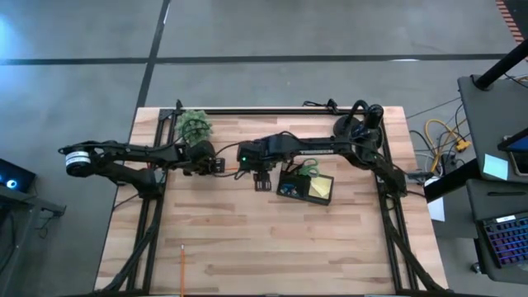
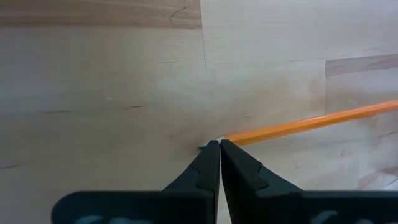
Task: Pick and place office supplies into organizer
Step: Put the right orange pencil into the black mesh organizer
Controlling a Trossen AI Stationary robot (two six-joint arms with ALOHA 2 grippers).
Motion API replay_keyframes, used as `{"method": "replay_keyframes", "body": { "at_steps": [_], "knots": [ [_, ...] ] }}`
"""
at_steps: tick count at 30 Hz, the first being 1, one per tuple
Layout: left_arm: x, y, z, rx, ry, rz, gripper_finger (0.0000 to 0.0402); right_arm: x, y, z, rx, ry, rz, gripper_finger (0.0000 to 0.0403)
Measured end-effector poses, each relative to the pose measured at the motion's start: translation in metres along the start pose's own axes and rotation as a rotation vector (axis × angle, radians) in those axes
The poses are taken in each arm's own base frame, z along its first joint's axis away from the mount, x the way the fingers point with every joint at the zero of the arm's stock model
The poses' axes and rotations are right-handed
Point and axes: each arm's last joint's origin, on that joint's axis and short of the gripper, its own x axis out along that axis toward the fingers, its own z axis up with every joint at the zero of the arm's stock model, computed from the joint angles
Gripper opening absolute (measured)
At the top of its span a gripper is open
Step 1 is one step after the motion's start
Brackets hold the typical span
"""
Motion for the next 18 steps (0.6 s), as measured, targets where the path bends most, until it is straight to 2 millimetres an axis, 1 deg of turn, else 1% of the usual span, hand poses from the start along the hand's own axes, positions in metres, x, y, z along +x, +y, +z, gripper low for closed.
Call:
{"method": "replay_keyframes", "body": {
  "at_steps": [3,4,7,12,18],
  "knots": [
    [0.000,0.000,0.000,0.000,0.000,0.000,0.0000,0.010,-0.014,-0.002,0.027,-0.001,0.010,0.0176],
    [0.000,0.000,0.000,0.000,0.000,0.000,0.0000,0.016,-0.017,-0.004,0.034,0.012,0.021,0.0173],
    [0.000,0.000,0.000,0.000,0.000,0.000,0.0000,0.028,-0.023,-0.008,0.044,0.041,0.021,0.0169],
    [0.000,0.000,0.000,0.001,-0.001,0.000,0.0000,0.032,-0.023,-0.007,0.005,0.029,0.018,0.0177],
    [0.000,0.000,0.000,0.001,-0.001,0.000,0.0000,0.038,-0.026,-0.009,0.013,0.024,-0.016,0.0183]
  ]
}}
